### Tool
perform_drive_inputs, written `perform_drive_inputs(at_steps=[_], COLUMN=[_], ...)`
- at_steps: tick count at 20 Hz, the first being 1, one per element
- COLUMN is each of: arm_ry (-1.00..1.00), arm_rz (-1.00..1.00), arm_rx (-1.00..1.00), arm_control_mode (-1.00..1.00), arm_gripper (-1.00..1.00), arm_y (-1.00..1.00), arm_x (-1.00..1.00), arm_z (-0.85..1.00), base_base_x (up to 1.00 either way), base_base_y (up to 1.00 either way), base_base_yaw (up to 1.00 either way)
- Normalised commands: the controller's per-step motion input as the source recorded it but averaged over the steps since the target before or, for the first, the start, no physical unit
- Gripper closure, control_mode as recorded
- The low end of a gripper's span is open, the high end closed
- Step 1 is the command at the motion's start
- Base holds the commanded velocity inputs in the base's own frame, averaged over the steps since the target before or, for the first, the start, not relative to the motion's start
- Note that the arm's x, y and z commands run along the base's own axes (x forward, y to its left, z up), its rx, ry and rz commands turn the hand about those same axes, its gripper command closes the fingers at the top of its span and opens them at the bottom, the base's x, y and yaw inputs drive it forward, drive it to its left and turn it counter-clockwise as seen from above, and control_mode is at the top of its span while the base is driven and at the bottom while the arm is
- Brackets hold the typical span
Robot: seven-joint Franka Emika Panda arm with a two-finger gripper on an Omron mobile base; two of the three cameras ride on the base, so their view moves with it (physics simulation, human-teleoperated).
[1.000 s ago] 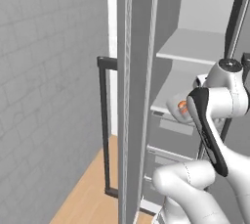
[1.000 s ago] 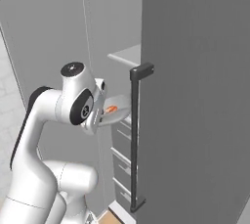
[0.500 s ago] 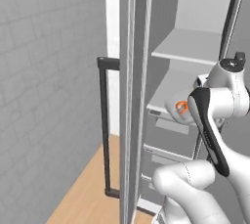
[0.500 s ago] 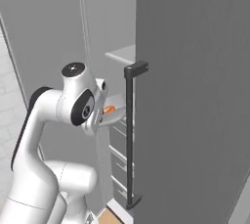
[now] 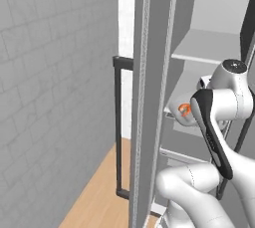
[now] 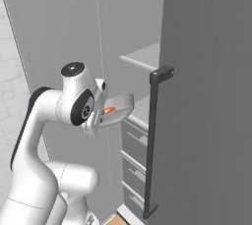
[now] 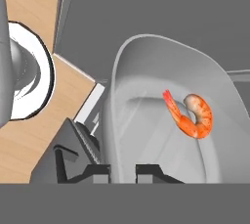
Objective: Take the meat container that has the shrimp and place it on the second highest rack of the freezer. Then take the vegetable container that has the potato and broccoli and place it on the highest rack of the freezer.
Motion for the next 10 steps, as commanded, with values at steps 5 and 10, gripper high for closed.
perform_drive_inputs(at_steps=[5,10], arm_ry=[0.00,0.00], arm_rz=[0.00,0.00], arm_rx=[0.00,0.00], arm_control_mode=[1.00,1.00], arm_gripper=[1.00,1.00], arm_y=[0.00,0.00], arm_x=[0.00,0.00], arm_z=[0.00,0.00], base_base_x=[-0.18,-0.15], base_base_y=[0.05,-0.51], base_base_yaw=[0.01,0.00])
